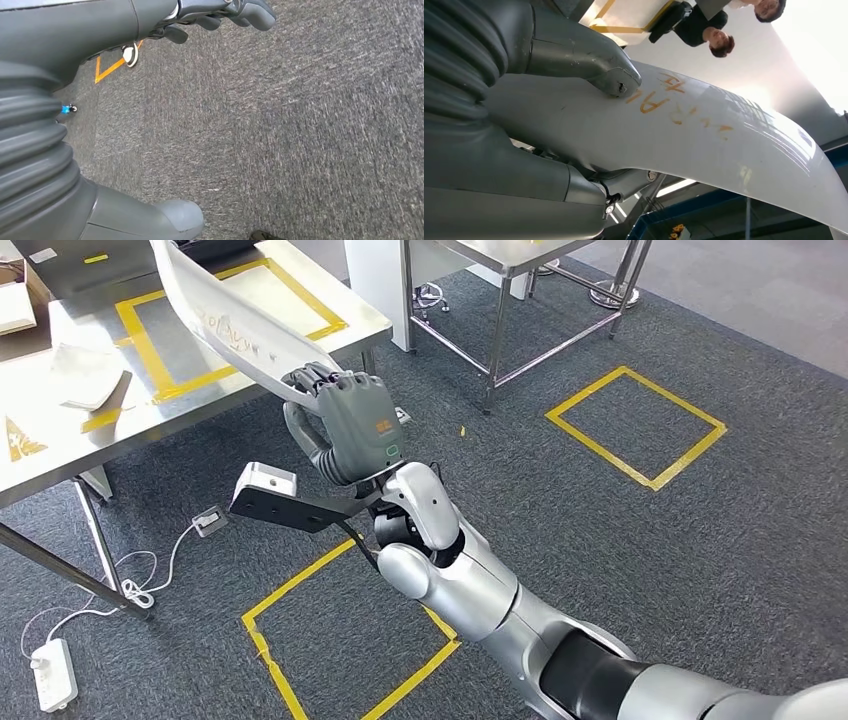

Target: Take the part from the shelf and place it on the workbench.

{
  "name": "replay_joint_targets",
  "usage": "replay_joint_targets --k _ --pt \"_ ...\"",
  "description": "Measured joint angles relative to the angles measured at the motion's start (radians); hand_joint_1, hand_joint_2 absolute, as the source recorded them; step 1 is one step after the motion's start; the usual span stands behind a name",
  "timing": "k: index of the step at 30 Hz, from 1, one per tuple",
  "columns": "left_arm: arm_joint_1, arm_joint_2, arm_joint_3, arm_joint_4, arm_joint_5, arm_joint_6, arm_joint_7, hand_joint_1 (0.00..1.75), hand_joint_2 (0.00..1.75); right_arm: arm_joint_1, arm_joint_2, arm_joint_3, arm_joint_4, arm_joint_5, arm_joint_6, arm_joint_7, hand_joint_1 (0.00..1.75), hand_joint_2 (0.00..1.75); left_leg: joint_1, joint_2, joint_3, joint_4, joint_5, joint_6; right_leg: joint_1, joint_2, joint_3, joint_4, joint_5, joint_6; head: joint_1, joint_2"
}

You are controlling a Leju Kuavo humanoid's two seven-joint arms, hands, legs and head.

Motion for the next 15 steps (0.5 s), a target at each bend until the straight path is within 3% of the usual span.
replay_joint_targets --k 5,7,9,11,13,15 --pt "0.000 0.002 0.000 0.000 -0.008 0.000 0.002 0.00 1.75 -0.026 -0.001 -0.022 0.009 -0.015 -0.012 0.003 1.75 1.75 0.001 0.000 0.003 -0.010 0.008 -0.019 0.001 0.000 -0.003 0.001 0.002 -0.007 0.000 0.000" --pt "0.000 0.002 0.000 0.000 -0.015 -0.002 0.003 0.00 1.75 -0.033 -0.003 -0.038 0.009 -0.018 -0.011 0.006 1.75 1.75 -0.001 0.000 0.001 -0.005 0.006 -0.015 -0.001 0.000 -0.002 -0.001 0.003 -0.005 0.000 0.000" --pt "-0.002 0.002 0.000 0.000 -0.020 -0.005 0.006 0.00 1.75 -0.034 -0.005 -0.048 0.006 -0.018 -0.010 0.010 1.75 1.75 -0.004 0.001 0.001 -0.005 0.003 -0.003 -0.004 0.000 0.000 -0.008 0.005 0.000 0.000 0.000" --pt "-0.004 0.000 0.000 0.000 -0.026 -0.009 0.010 0.00 1.75 -0.032 -0.007 -0.056 -0.002 -0.015 -0.008 0.015 1.75 1.75 0.004 0.004 0.017 -0.035 0.014 0.001 -0.001 -0.003 0.006 -0.010 0.002 0.007 0.000 0.000" --pt "-0.008 -0.003 -0.001 0.001 -0.033 -0.014 0.014 0.00 1.75 -0.030 -0.013 -0.061 -0.009 -0.007 -0.005 0.017 1.75 1.75 0.012 0.008 0.035 -0.064 0.026 0.004 0.001 -0.007 -0.017 0.049 -0.034 0.016 0.003 0.000" --pt "-0.011 -0.004 -0.001 0.001 -0.037 -0.017 0.015 0.00 1.75 -0.021 -0.020 -0.062 -0.009 0.000 -0.003 0.019 1.75 1.75 0.013 0.010 0.038 -0.068 0.026 0.004 -0.003 -0.008 -0.080 0.170 -0.093 0.025 0.004 0.000"
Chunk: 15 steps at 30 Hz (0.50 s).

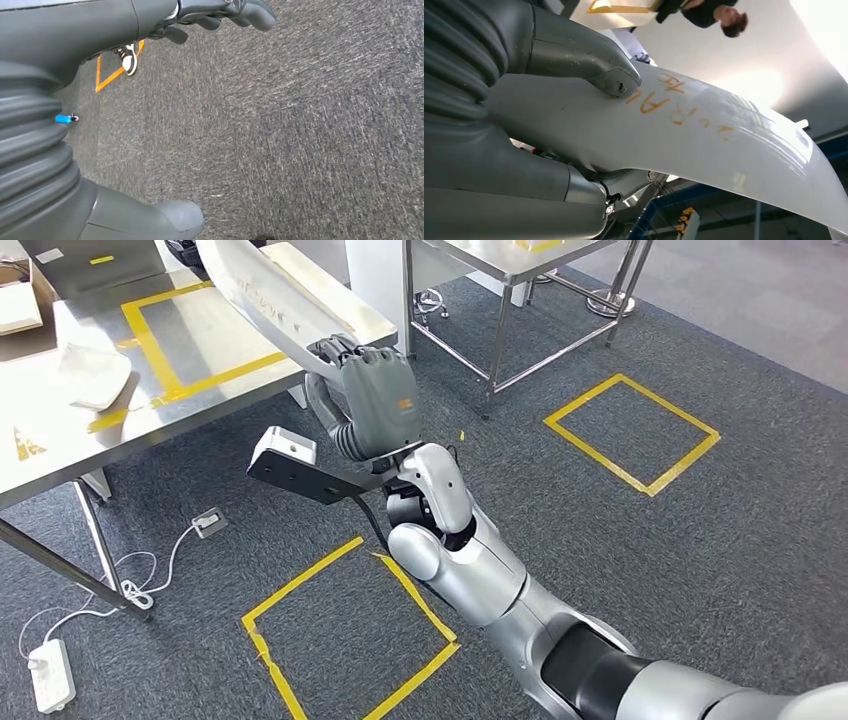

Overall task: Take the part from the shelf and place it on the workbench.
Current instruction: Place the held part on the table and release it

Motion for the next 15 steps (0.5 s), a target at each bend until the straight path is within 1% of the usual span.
replay_joint_targets --k 1,2,3,4,5,6,7,8,9,10,11,12,13,14,15 --pt "0.000 0.000 0.000 0.000 -0.001 -0.002 0.000 0.00 1.75 0.008 -0.004 0.000 0.000 0.002 0.000 0.001 1.75 1.75 0.001 0.000 -0.001 0.003 -0.003 -0.002 -0.004 0.000 -0.026 0.047 -0.015 0.004 0.000 0.000" --pt "0.000 0.000 0.000 0.000 -0.002 -0.005 0.000 0.00 1.75 0.014 -0.007 0.000 0.000 0.003 0.000 0.001 1.75 1.75 0.003 0.000 -0.001 0.007 -0.006 -0.005 -0.008 -0.001 -0.036 0.061 -0.011 0.008 0.000 0.000" --pt "0.000 0.000 0.000 0.001 -0.002 -0.008 0.000 0.00 1.75 0.019 -0.009 -0.001 0.000 0.004 0.000 0.001 1.75 1.75 0.006 0.000 -0.002 0.014 -0.011 -0.010 -0.012 -0.001 -0.024 0.035 0.013 0.013 0.000 0.000" --pt "0.000 0.000 0.000 0.001 -0.003 -0.011 0.000 0.00 1.75 0.020 -0.011 -0.001 0.000 0.005 0.000 0.001 1.75 1.75 0.010 -0.001 -0.003 0.023 -0.018 -0.017 -0.018 -0.001 0.005 -0.025 0.048 0.019 0.001 0.000" --pt "-0.001 0.000 0.000 0.001 -0.003 -0.013 0.000 0.00 1.75 0.021 -0.013 -0.002 0.000 0.005 0.000 0.000 1.75 1.75 0.013 -0.002 -0.005 0.034 -0.026 -0.026 -0.021 0.002 0.036 -0.085 0.074 0.024 0.001 0.000" --pt "-0.001 0.002 0.000 0.001 -0.003 -0.014 0.000 0.00 1.75 0.022 -0.013 -0.002 0.000 0.005 0.000 0.000 1.75 1.75 0.014 -0.003 -0.009 0.047 -0.036 -0.035 -0.024 0.005 0.061 -0.134 0.091 0.023 0.001 0.000" --pt "-0.002 0.003 0.000 0.001 -0.004 -0.015 -0.001 0.00 1.75 0.024 -0.014 -0.002 0.000 0.006 0.000 0.000 1.75 1.75 0.013 -0.005 -0.012 0.056 -0.043 -0.043 -0.024 0.008 0.074 -0.159 0.094 0.017 0.001 0.000" --pt "-0.002 0.004 0.000 0.001 -0.004 -0.016 -0.001 0.00 1.75 0.026 -0.015 -0.003 -0.001 0.006 0.000 0.000 1.75 1.75 0.011 -0.007 -0.015 0.060 -0.048 -0.050 -0.021 0.010 0.074 -0.160 0.088 0.006 0.001 0.000" --pt "-0.002 0.004 -0.001 0.001 -0.004 -0.017 -0.002 0.00 1.75 0.027 -0.016 -0.004 -0.001 0.006 0.000 0.000 1.75 1.75 0.010 -0.008 -0.014 0.061 -0.051 -0.055 -0.020 0.010 0.074 -0.160 0.086 -0.007 0.001 0.000" --pt "-0.002 0.004 -0.001 0.002 -0.005 -0.018 -0.003 0.00 1.75 0.028 -0.016 -0.005 -0.001 0.005 0.000 0.000 1.75 1.75 0.011 -0.008 -0.013 0.058 -0.052 -0.060 -0.019 0.008 0.075 -0.157 0.084 -0.017 0.001 0.000" --pt "-0.002 0.004 -0.001 0.002 -0.006 -0.019 -0.003 0.00 1.75 0.029 -0.016 -0.006 -0.001 0.005 0.000 0.001 1.75 1.75 0.012 -0.002 -0.015 0.064 -0.055 -0.063 -0.019 0.006 0.079 -0.157 0.082 -0.025 0.000 0.000" --pt "-0.003 0.004 -0.001 0.002 -0.006 -0.019 -0.004 0.00 1.75 0.028 -0.016 -0.006 -0.001 0.005 0.000 0.000 1.75 1.75 0.011 0.008 -0.024 0.087 -0.066 -0.064 -0.019 0.004 0.084 -0.158 0.080 -0.032 -0.002 0.000" --pt "-0.004 0.005 -0.001 0.002 -0.007 -0.019 -0.004 0.00 1.75 0.029 -0.016 -0.006 -0.001 0.005 0.000 0.000 1.75 1.75 0.010 0.020 -0.047 0.133 -0.084 -0.064 -0.018 0.001 0.090 -0.159 0.076 -0.039 -0.003 0.000" --pt "-0.005 0.004 -0.001 0.002 -0.007 -0.019 -0.005 0.00 1.75 0.030 -0.016 -0.006 -0.001 0.005 0.000 0.001 1.75 1.75 0.007 0.031 -0.081 0.198 -0.107 -0.062 -0.016 -0.002 0.095 -0.159 0.071 -0.045 -0.005 0.000" --pt "-0.005 0.004 -0.001 0.002 -0.007 -0.019 -0.005 0.00 1.75 0.031 -0.016 -0.006 -0.001 0.005 0.001 0.000 1.75 1.75 0.005 0.037 -0.125 0.271 -0.130 -0.060 -0.012 -0.004 0.101 -0.159 0.065 -0.050 -0.005 0.000"
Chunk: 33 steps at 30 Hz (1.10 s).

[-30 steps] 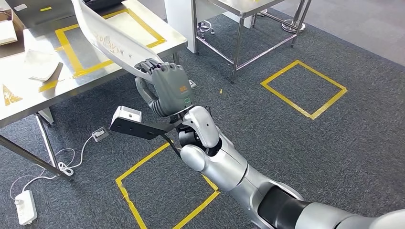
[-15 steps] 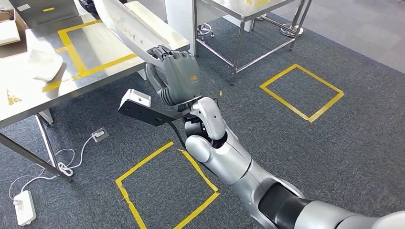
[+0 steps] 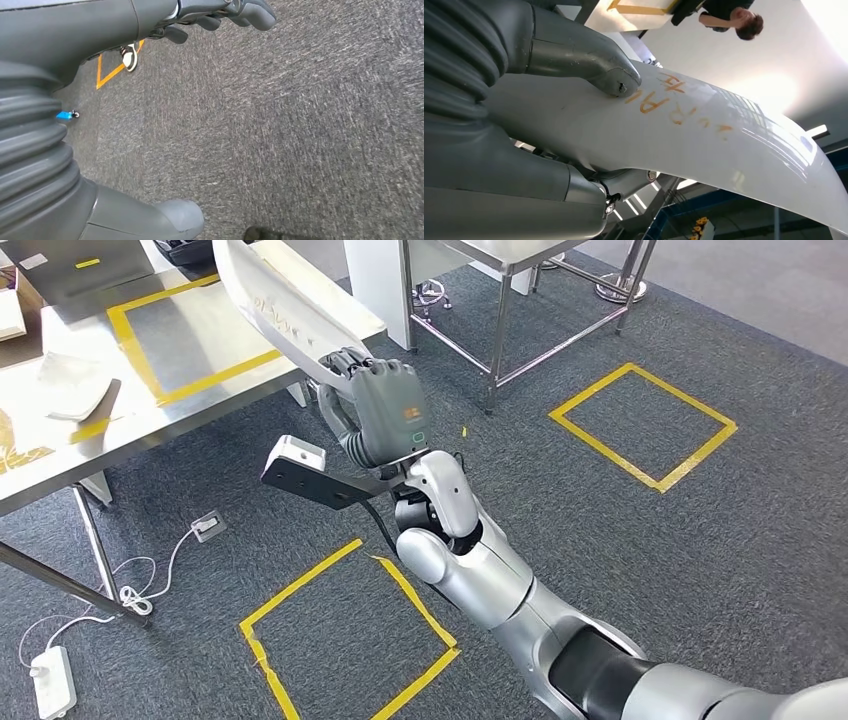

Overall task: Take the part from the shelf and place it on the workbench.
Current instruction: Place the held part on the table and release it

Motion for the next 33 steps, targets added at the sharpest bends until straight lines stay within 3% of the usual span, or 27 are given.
replay_joint_targets --k 1,2,3,5,6,8,11,12,14,16,17,18,19,21,23,24,27,28,30,32,33 --pt "0.001 0.000 0.000 0.000 0.000 0.000 0.000 0.00 1.75 0.002 0.000 0.000 0.000 0.000 0.001 0.000 1.75 1.75 -0.002 0.002 -0.040 0.058 -0.011 0.004 0.004 -0.002 0.006 0.000 -0.007 -0.003 0.000 0.000" --pt "0.002 0.000 0.000 0.000 0.001 0.000 0.000 0.00 1.75 0.003 0.000 0.000 0.001 0.000 0.002 0.000 1.75 1.75 -0.006 0.003 -0.065 0.086 -0.003 0.010 0.008 -0.003 0.015 0.000 -0.015 -0.005 0.000 0.000" --pt "0.004 0.000 0.000 0.000 0.001 0.000 0.000 0.00 1.75 0.003 0.000 0.000 0.001 0.000 0.004 -0.001 1.75 1.75 -0.010 0.003 -0.072 0.074 0.025 0.018 0.012 -0.004 0.025 0.000 -0.024 -0.005 0.000 0.000" --pt "0.005 0.001 0.000 0.001 0.003 0.000 -0.001 0.00 1.75 0.002 0.001 0.000 0.001 0.000 0.006 -0.002 1.75 1.75 -0.024 0.004 -0.035 -0.040 0.113 0.043 0.016 -0.007 0.052 -0.003 -0.044 -0.004 0.000 0.000" --pt "0.005 0.002 0.000 0.001 0.004 0.000 -0.001 0.00 1.75 0.001 0.002 0.000 0.002 0.000 0.006 -0.002 1.75 1.75 -0.032 0.008 -0.009 -0.097 0.142 0.056 0.019 -0.009 0.063 -0.006 -0.053 -0.001 -0.002 0.000" --pt "0.004 0.003 0.000 0.001 0.005 0.000 -0.001 0.00 1.75 0.000 0.002 0.001 0.003 -0.001 0.008 -0.002 1.75 1.75 -0.043 0.014 0.030 -0.169 0.144 0.074 0.021 -0.011 0.079 -0.018 -0.062 0.009 -0.006 0.000" --pt "0.004 0.003 0.000 0.001 0.006 0.000 -0.001 0.00 1.75 0.000 0.002 0.002 0.004 -0.002 0.009 -0.002 1.75 1.75 -0.042 0.009 0.061 -0.208 0.122 0.080 0.020 -0.014 0.083 -0.005 -0.044 0.028 -0.008 0.000" --pt "0.005 0.003 0.000 0.001 0.006 0.000 -0.001 0.00 1.75 -0.001 0.002 0.002 0.004 -0.003 0.008 -0.003 1.75 1.75 -0.039 0.006 0.074 -0.219 0.119 0.083 0.019 -0.013 0.064 0.028 -0.036 0.033 -0.007 0.000" --pt "0.005 0.002 0.000 0.002 0.004 0.000 -0.001 0.00 1.75 0.001 -0.001 0.002 0.004 -0.003 0.004 -0.003 1.75 1.75 -0.035 0.000 0.099 -0.234 0.109 0.089 0.017 -0.008 -0.009 0.136 -0.045 0.041 -0.006 0.000" --pt "0.007 0.002 0.000 0.002 0.002 0.000 -0.001 0.00 1.75 0.009 -0.007 0.003 0.006 -0.003 0.000 -0.004 1.75 1.75 -0.034 -0.007 0.120 -0.237 0.091 0.090 0.016 -0.005 -0.098 0.233 -0.096 0.046 -0.005 0.000" --pt "0.008 0.002 0.000 0.003 0.001 0.000 0.000 0.00 1.75 0.014 -0.010 0.003 0.007 -0.003 -0.001 -0.004 1.75 1.75 -0.034 -0.010 0.134 -0.237 0.080 0.089 0.016 -0.005 -0.130 0.251 -0.116 0.048 -0.005 0.000" --pt "0.010 0.001 0.000 0.003 0.000 0.000 0.000 0.00 1.75 0.017 -0.012 0.003 0.008 -0.003 -0.002 -0.005 1.75 1.75 -0.033 -0.013 0.149 -0.237 0.068 0.087 0.015 -0.005 -0.147 0.240 -0.117 0.049 -0.005 0.000" --pt "0.011 0.000 0.000 0.003 0.000 0.000 0.000 0.00 1.75 0.019 -0.014 0.003 0.009 -0.003 -0.003 -0.005 1.75 1.75 -0.033 -0.015 0.166 -0.236 0.054 0.084 0.015 -0.005 -0.150 0.200 -0.091 0.050 -0.004 0.000" --pt "0.013 -0.001 0.000 0.004 0.000 0.000 0.000 0.00 1.75 0.022 -0.018 0.003 0.011 -0.003 -0.004 -0.006 1.75 1.75 -0.033 -0.017 0.197 -0.231 0.025 0.076 0.012 -0.006 -0.136 0.071 0.029 0.053 -0.005 0.000" --pt "0.012 -0.002 0.000 0.004 -0.001 0.000 0.000 0.00 1.75 0.025 -0.021 0.005 0.014 -0.004 -0.005 -0.006 1.75 1.75 -0.035 -0.018 0.210 -0.228 -0.007 0.066 0.014 -0.008 -0.123 -0.008 0.106 0.043 -0.008 0.000" --pt "0.012 -0.001 0.000 0.003 -0.001 0.000 0.001 0.00 1.75 0.027 -0.023 0.005 0.016 -0.005 -0.006 -0.006 1.75 1.75 -0.037 -0.018 0.219 -0.224 -0.015 0.059 0.015 -0.008 -0.120 -0.019 0.111 0.034 -0.009 0.000" --pt "0.010 -0.002 0.000 0.002 -0.003 0.001 -0.001 0.00 1.75 0.029 -0.023 0.004 0.014 -0.007 -0.009 -0.007 1.75 1.75 -0.035 -0.012 0.242 -0.204 -0.021 0.041 0.013 -0.005 -0.083 -0.023 0.091 0.007 -0.010 0.000" --pt "0.008 -0.003 0.000 0.002 -0.004 0.001 -0.002 0.00 1.75 0.028 -0.023 0.004 0.012 -0.007 -0.009 -0.008 1.75 1.75 -0.034 -0.009 0.224 -0.165 -0.016 0.036 0.012 -0.004 -0.067 -0.025 0.085 0.001 -0.012 0.000" --pt "0.004 -0.004 0.000 0.002 -0.005 0.002 -0.005 0.00 1.75 0.030 -0.023 0.004 0.011 -0.008 -0.008 -0.009 1.75 1.75 -0.031 -0.002 0.136 -0.035 -0.023 0.026 0.011 -0.005 -0.038 -0.029 0.065 -0.004 -0.015 0.000" --pt "0.009 -0.004 0.000 0.002 -0.005 0.003 -0.006 0.00 1.75 0.034 -0.023 0.005 0.011 -0.009 -0.007 -0.009 1.75 1.75 -0.030 0.000 0.041 0.048 -0.100 0.024 0.010 -0.003 -0.004 -0.033 0.038 -0.005 -0.016 0.000" --pt "0.013 -0.004 0.000 0.003 -0.006 0.003 -0.007 0.00 1.75 0.036 -0.023 0.005 0.011 -0.009 -0.007 -0.009 1.75 1.75 -0.030 0.001 0.011 0.049 -0.139 0.026 0.009 -0.002 0.016 -0.034 0.022 -0.005 -0.016 0.000"
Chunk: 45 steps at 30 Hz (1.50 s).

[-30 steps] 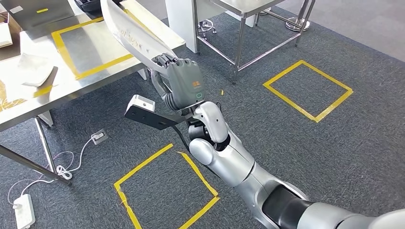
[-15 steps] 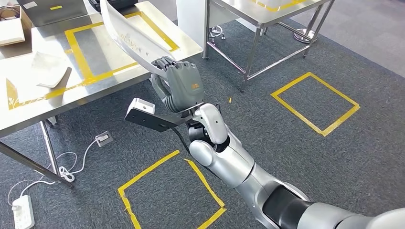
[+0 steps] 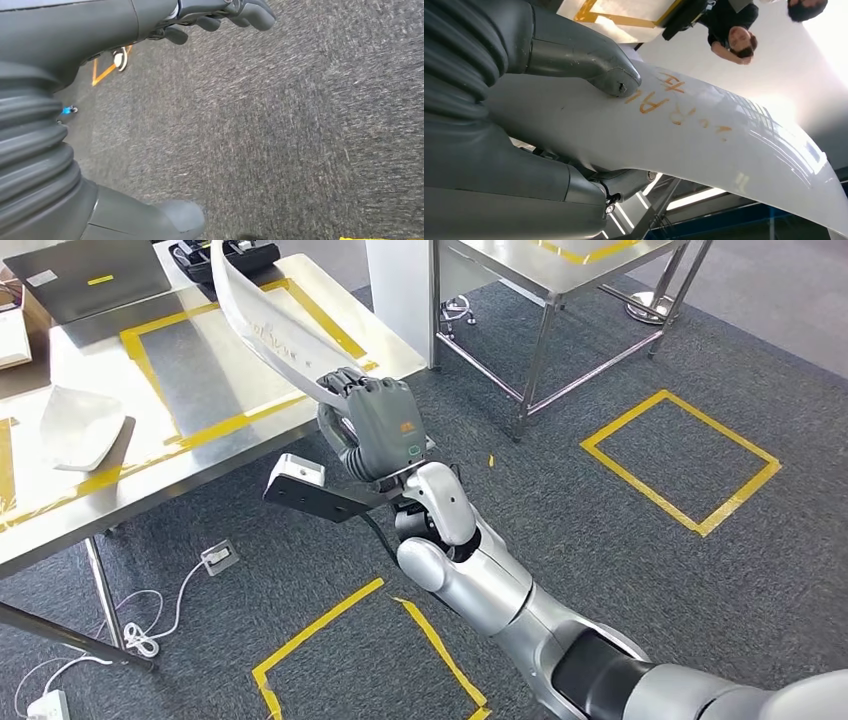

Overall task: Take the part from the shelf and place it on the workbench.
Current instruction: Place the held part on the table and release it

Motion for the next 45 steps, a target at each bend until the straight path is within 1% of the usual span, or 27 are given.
replay_joint_targets --k 1,2,5,6,8,9,11,13,15,16,17,20,21,23,25,27,29,31,32,33,35,36,37,40,42,43,45 --pt "0.004 0.000 0.000 0.000 0.000 0.000 0.000 0.00 1.75 0.000 0.000 0.000 0.000 0.000 0.000 0.000 1.75 1.75 0.000 0.001 -0.019 -0.025 -0.014 0.004 -0.001 0.001 0.022 -0.001 -0.017 0.001 0.000 0.000" --pt "0.006 0.000 0.000 0.000 0.000 0.000 -0.001 0.00 1.75 0.001 0.000 0.000 0.000 0.000 0.001 0.000 1.75 1.75 0.000 0.002 -0.027 -0.070 0.013 0.009 -0.001 0.001 0.044 -0.001 -0.035 0.002 0.000 0.000" --pt "0.015 0.003 0.000 0.001 0.000 0.000 -0.004 0.00 1.75 0.003 -0.001 0.004 0.000 -0.005 0.004 0.001 1.75 1.75 -0.005 0.009 -0.028 -0.215 0.231 0.025 0.003 0.005 0.093 -0.003 -0.085 0.016 -0.008 0.000" --pt "0.018 0.004 0.000 0.001 0.000 0.000 -0.005 0.00 1.75 0.003 -0.002 0.006 -0.002 -0.008 0.005 0.001 1.75 1.75 -0.006 0.009 -0.024 -0.235 0.277 0.030 0.006 0.007 0.105 0.000 -0.096 0.023 -0.011 0.000" --pt "0.018 0.004 0.000 0.001 0.000 0.000 -0.007 0.00 1.75 0.000 -0.002 0.008 -0.006 -0.014 0.006 0.002 1.75 1.75 -0.004 0.004 -0.004 -0.238 0.292 0.041 0.009 0.009 0.111 0.025 -0.093 0.035 -0.011 0.000" --pt "0.017 0.004 0.000 0.001 0.000 0.001 -0.008 0.00 1.75 -0.001 -0.002 0.009 -0.008 -0.017 0.006 0.001 1.75 1.75 -0.002 0.003 0.008 -0.240 0.292 0.048 0.009 0.008 0.098 0.062 -0.076 0.040 -0.010 0.000" --pt "0.013 0.004 0.000 0.001 0.002 0.002 -0.009 0.00 1.75 -0.003 -0.003 0.011 -0.008 -0.021 0.005 -0.003 1.75 1.75 -0.001 0.000 0.034 -0.242 0.274 0.061 0.008 0.005 0.022 0.179 -0.050 0.046 -0.007 0.000" --pt "0.012 0.005 0.000 0.001 0.004 0.003 -0.009 0.00 1.75 -0.001 -0.004 0.014 -0.008 -0.023 0.005 -0.007 1.75 1.75 -0.004 -0.004 0.059 -0.244 0.247 0.069 0.009 0.004 -0.072 0.277 -0.099 0.050 -0.005 0.000" --pt "0.013 0.005 0.001 0.001 0.007 0.003 -0.009 0.00 1.75 0.000 -0.005 0.016 -0.008 -0.024 0.005 -0.008 1.75 1.75 -0.008 -0.011 0.092 -0.244 0.217 0.072 0.010 0.004 -0.135 0.288 -0.189 0.049 -0.004 0.000" --pt "0.014 0.005 0.001 0.001 0.008 0.004 -0.009 0.00 1.75 0.000 -0.006 0.017 -0.008 -0.024 0.006 -0.009 1.75 1.75 -0.011 -0.015 0.112 -0.244 0.202 0.073 0.012 0.004 -0.150 0.262 -0.207 0.045 -0.004 0.000" --pt "0.015 0.005 0.001 0.001 0.010 0.004 -0.010 0.00 1.75 0.000 -0.006 0.017 -0.008 -0.024 0.006 -0.009 1.75 1.75 -0.014 -0.018 0.133 -0.244 0.185 0.073 0.015 0.004 -0.157 0.218 -0.190 0.039 -0.004 0.000" --pt "0.018 0.002 0.001 0.003 0.012 0.006 -0.011 0.00 1.75 -0.001 -0.007 0.022 -0.006 -0.025 0.009 -0.009 1.75 1.75 -0.020 -0.024 0.179 -0.241 0.135 0.069 0.033 0.012 -0.155 0.066 0.021 0.010 -0.008 0.000" --pt "0.019 0.001 0.001 0.003 0.013 0.006 -0.011 0.00 1.75 -0.002 -0.007 0.023 -0.005 -0.025 0.010 -0.009 1.75 1.75 -0.021 -0.027 0.193 -0.240 0.122 0.065 0.038 0.017 -0.149 0.041 0.070 0.005 -0.009 0.000" --pt "0.018 0.003 0.001 0.002 0.014 0.006 -0.012 0.00 1.75 -0.010 -0.004 0.024 -0.004 -0.025 0.012 -0.009 1.75 1.75 -0.024 -0.030 0.213 -0.227 0.116 0.054 0.037 0.022 -0.123 0.028 0.079 -0.002 -0.007 0.000" --pt "0.016 0.003 0.002 0.000 0.014 0.006 -0.013 0.00 1.75 -0.021 0.001 0.025 -0.004 -0.025 0.011 -0.009 1.75 1.75 -0.026 -0.023 0.192 -0.168 0.138 0.042 0.029 0.018 -0.087 0.016 0.064 -0.010 -0.010 0.000" --pt "0.013 0.001 0.001 0.000 0.013 0.006 -0.015 0.00 1.75 -0.025 0.004 0.026 -0.003 -0.025 0.013 -0.009 1.75 1.75 -0.021 -0.011 0.119 -0.063 0.140 0.030 0.022 0.015 -0.052 0.007 0.042 -0.013 -0.015 0.000" --pt "0.014 0.002 0.001 0.000 0.012 0.006 -0.016 0.00 1.75 -0.026 0.006 0.027 0.000 -0.025 0.016 -0.009 1.75 1.75 -0.012 -0.006 0.032 0.018 0.083 0.019 0.016 0.015 -0.021 0.004 0.014 -0.012 -0.018 0.000" --pt "0.018 0.003 0.002 0.000 0.010 0.004 -0.017 0.00 1.75 -0.025 0.009 0.027 0.003 -0.025 0.017 -0.008 1.75 1.75 -0.003 -0.003 -0.019 0.012 0.031 0.009 0.009 0.016 0.016 0.004 -0.019 -0.008 -0.018 0.000" --pt "0.019 0.004 0.001 0.000 0.009 0.004 -0.018 0.00 1.75 -0.026 0.011 0.028 0.004 -0.025 0.017 -0.009 1.75 1.75 0.000 -0.001 -0.028 -0.025 0.042 0.006 0.005 0.016 0.038 0.004 -0.036 -0.004 -0.018 0.000" --pt "0.020 0.005 0.001 0.000 0.007 0.003 -0.018 0.00 1.75 -0.026 0.013 0.028 0.005 -0.025 0.017 -0.009 1.75 1.75 0.003 0.002 -0.030 -0.078 0.088 0.002 0.002 0.016 0.060 0.004 -0.054 0.000 -0.019 0.000" --pt "0.024 0.007 0.001 0.001 0.005 0.002 -0.017 0.00 1.75 -0.027 0.016 0.030 0.010 -0.025 0.019 -0.009 1.75 1.75 0.005 0.012 -0.031 -0.189 0.237 0.003 0.001 0.017 0.095 0.005 -0.091 0.013 -0.025 0.000" --pt "0.026 0.007 0.001 0.002 0.005 0.002 -0.016 0.00 1.75 -0.028 0.018 0.031 0.012 -0.025 0.020 -0.009 1.75 1.75 0.005 0.015 -0.030 -0.220 0.290 0.009 0.002 0.018 0.108 0.001 -0.106 0.021 -0.028 0.000" --pt "0.026 0.007 0.001 0.002 0.004 0.001 -0.016 0.00 1.75 -0.030 0.019 0.032 0.014 -0.025 0.020 -0.009 1.75 1.75 0.004 0.017 -0.027 -0.235 0.314 0.018 0.004 0.018 0.119 0.002 -0.113 0.029 -0.031 0.000" --pt "0.019 0.007 0.002 0.001 0.002 0.000 -0.016 0.00 1.75 -0.043 0.022 0.035 0.014 -0.025 0.020 -0.009 1.75 1.75 0.005 0.012 0.007 -0.240 0.291 0.046 0.003 0.014 0.103 0.066 -0.082 0.048 -0.025 0.000" --pt "0.018 0.007 0.002 0.001 0.000 0.000 -0.016 0.00 1.75 -0.048 0.022 0.037 0.018 -0.025 0.023 -0.009 1.75 1.75 0.007 0.008 0.034 -0.246 0.273 0.057 0.002 0.009 0.022 0.182 -0.074 0.055 -0.018 0.000" --pt "0.018 0.007 0.002 0.001 -0.001 0.000 -0.015 0.00 1.75 -0.050 0.022 0.037 0.021 -0.027 0.025 -0.009 1.75 1.75 0.007 0.007 0.048 -0.247 0.262 0.061 0.003 0.008 -0.025 0.234 -0.097 0.058 -0.018 0.000" --pt "0.017 0.008 0.002 0.001 -0.004 -0.006 -0.012 0.00 1.75 -0.053 0.022 0.038 0.036 -0.035 0.035 -0.009 1.75 1.75 0.006 0.003 0.076 -0.248 0.241 0.063 0.003 0.007 -0.102 0.281 -0.179 0.060 -0.015 0.000"
